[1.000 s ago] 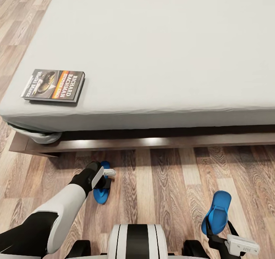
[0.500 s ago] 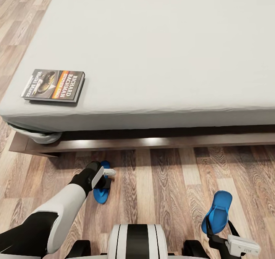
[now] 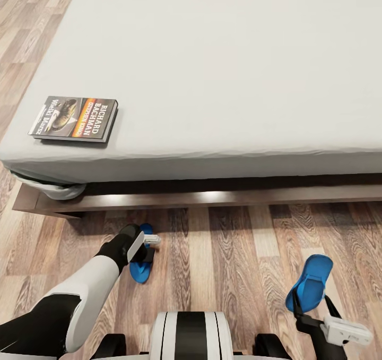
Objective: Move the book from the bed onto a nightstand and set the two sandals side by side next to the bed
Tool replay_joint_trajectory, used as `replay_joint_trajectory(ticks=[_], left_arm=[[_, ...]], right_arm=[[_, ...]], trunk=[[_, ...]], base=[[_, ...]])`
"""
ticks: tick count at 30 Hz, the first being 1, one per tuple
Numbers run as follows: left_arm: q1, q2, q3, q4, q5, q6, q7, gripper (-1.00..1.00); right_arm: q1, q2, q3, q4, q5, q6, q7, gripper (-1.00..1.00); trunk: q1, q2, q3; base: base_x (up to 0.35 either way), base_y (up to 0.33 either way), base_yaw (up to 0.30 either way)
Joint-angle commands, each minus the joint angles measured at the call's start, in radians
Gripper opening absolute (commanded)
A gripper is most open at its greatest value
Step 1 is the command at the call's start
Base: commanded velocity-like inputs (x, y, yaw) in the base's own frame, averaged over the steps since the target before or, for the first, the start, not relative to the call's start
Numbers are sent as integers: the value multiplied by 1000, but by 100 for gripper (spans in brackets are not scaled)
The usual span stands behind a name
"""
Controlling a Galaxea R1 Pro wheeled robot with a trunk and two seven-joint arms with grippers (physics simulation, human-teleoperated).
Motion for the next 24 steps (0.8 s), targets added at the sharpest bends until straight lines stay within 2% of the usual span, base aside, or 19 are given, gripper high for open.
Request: replay_joint_trajectory(ticks=[1,5,12,24], left_arm=[[0,0,-2,-2,4,4,6,-100],[0,-1,-4,-4,4,4,6,-100],[0,-1,-11,-4,4,4,6,-100],[0,-2,-16,-4,4,4,6,-100]], right_arm=[[0,0,-4,-18,-4,19,-2,-100],[0,1,-13,-42,-4,67,-3,-100],[0,1,-43,-49,-4,75,-1,-100],[1,-1,-51,-49,-4,180,-1,-100]], trunk=[[0,0,0],[0,0,0],[0,0,0],[0,0,0]], base=[[0,0,0],[0,0,0],[0,0,0],[0,0,0]])
